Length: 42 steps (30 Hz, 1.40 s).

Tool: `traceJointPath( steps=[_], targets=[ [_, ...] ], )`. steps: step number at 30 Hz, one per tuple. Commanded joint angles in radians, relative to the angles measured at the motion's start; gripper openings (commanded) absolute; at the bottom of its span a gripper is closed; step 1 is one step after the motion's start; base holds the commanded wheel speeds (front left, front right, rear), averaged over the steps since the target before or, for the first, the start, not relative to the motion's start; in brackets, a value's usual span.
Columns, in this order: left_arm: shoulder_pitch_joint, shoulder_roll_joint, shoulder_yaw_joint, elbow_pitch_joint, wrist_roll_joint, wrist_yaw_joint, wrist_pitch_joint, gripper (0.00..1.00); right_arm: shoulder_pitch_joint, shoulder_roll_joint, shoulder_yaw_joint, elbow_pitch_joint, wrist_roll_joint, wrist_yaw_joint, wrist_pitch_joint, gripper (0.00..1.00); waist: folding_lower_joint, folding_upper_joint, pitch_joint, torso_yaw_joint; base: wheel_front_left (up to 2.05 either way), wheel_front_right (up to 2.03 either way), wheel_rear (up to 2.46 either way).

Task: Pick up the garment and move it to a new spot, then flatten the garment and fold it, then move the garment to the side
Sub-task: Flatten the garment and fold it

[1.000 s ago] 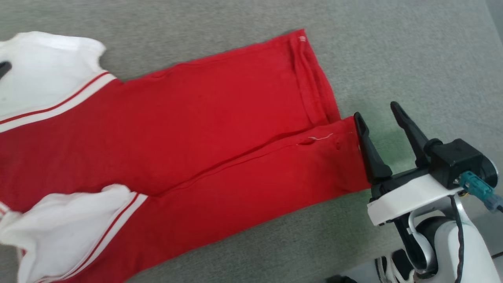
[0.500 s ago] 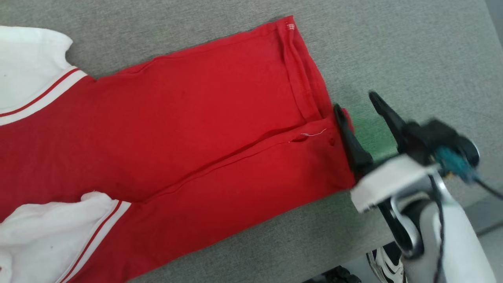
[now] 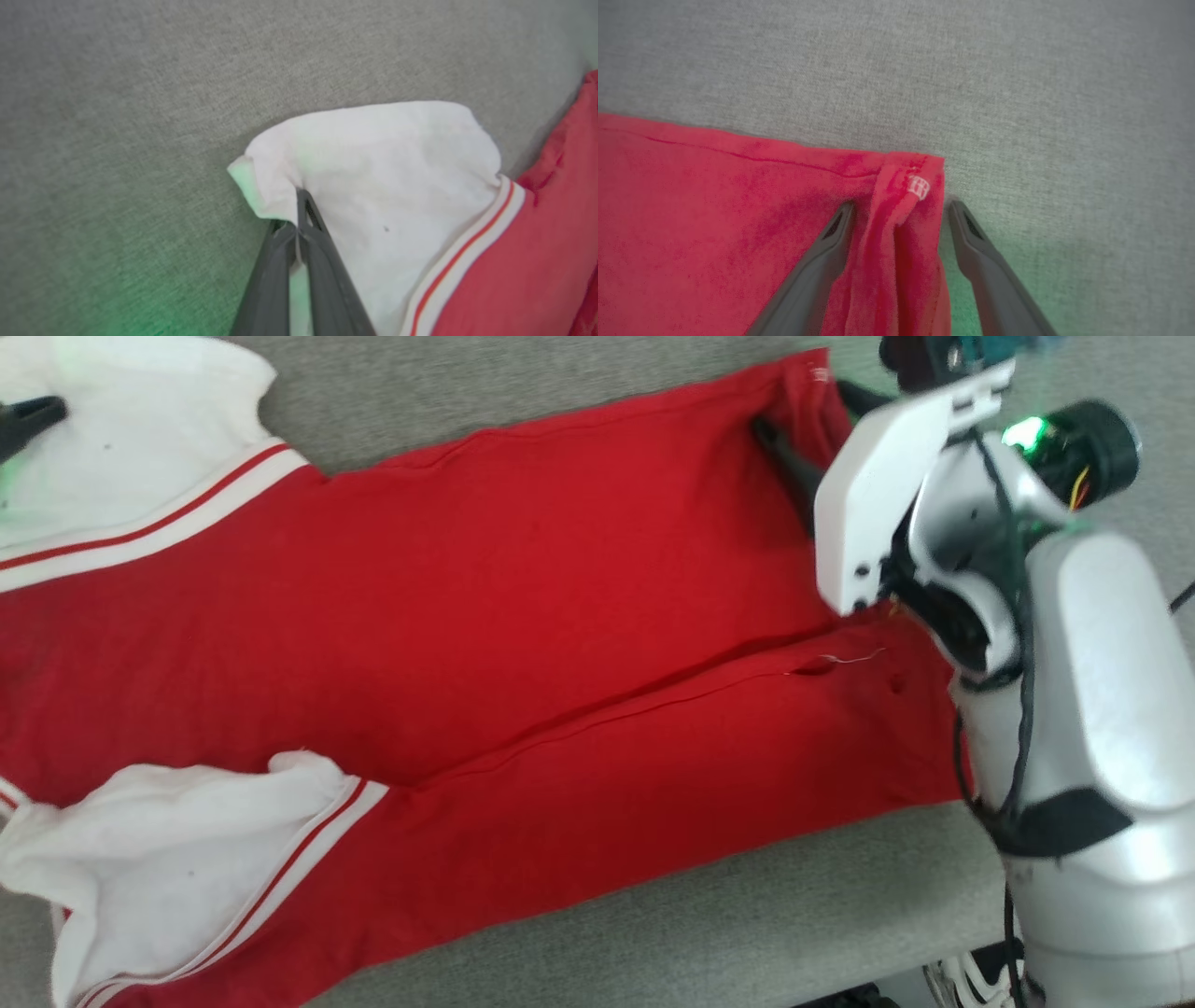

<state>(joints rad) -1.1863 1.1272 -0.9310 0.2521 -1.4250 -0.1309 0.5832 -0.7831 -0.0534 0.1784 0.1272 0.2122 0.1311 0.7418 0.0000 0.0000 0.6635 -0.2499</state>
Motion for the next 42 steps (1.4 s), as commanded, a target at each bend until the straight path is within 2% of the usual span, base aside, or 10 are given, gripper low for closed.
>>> traceJointPath(
  steps=[1,3,4,5,6,7,21,32,37,42],
  targets=[
    [0.034,-0.023,-0.051,0.0,-0.002,0.001,0.012,0.0,-0.021,-0.003,0.003,0.032,0.01,-0.001,0.04,1.0,0.0,0.0,0.009,0.023,0.0,0.0,0.0],
    [0.031,-0.028,-0.062,-0.004,-0.006,0.001,-0.001,0.0,-0.045,-0.003,0.006,0.06,0.019,-0.001,0.09,1.0,0.0,0.0,0.01,0.036,0.0,0.0,0.0],
    [0.031,-0.033,-0.07,-0.006,-0.007,0.001,-0.009,0.0,-0.052,-0.005,0.008,0.072,0.023,-0.001,0.113,0.67,0.0,0.0,0.008,0.042,0.0,0.0,0.0],
    [0.033,-0.039,-0.076,-0.008,-0.008,0.001,-0.016,0.0,-0.055,-0.007,0.007,0.08,0.025,-0.001,0.131,0.41,0.0,0.0,0.004,0.049,0.0,0.0,0.0],
    [0.033,-0.045,-0.081,-0.008,-0.01,0.001,-0.027,0.0,-0.058,-0.011,0.007,0.082,0.024,-0.001,0.143,0.28,0.0,0.0,0.0,0.055,0.0,0.0,0.0],
    [0.032,-0.051,-0.084,-0.008,-0.012,0.001,-0.04,0.0,-0.06,-0.016,0.004,0.081,0.025,-0.001,0.15,0.0,0.0,0.0,-0.004,0.06,0.0,0.0,0.0],
    [0.068,-0.124,-0.096,-0.143,-0.086,0.001,-0.3,0.0,0.06,-0.134,-0.022,-0.054,0.058,-0.001,0.097,0.0,0.0,0.0,-0.19,0.169,0.0,0.0,0.0],
    [0.36,0.0,-0.172,-0.42,-0.096,0.001,-0.64,0.0,0.388,-0.256,-0.09,-0.27,0.136,-0.001,0.13,0.0,0.0,0.0,-0.35,0.253,0.0,0.0,0.0],
    [0.509,0.042,-0.215,-0.474,-0.107,0.001,-0.796,0.0,0.522,-0.253,-0.148,-0.344,0.149,-0.001,0.129,0.0,0.0,0.0,-0.371,0.266,0.0,0.0,0.0],
    [0.64,0.016,-0.235,-0.471,-0.102,0.001,-0.843,0.0,0.627,-0.226,-0.2,-0.371,0.163,-0.001,0.108,0.0,0.0,0.0,-0.37,0.272,0.0,0.0,0.0]
  ],
)
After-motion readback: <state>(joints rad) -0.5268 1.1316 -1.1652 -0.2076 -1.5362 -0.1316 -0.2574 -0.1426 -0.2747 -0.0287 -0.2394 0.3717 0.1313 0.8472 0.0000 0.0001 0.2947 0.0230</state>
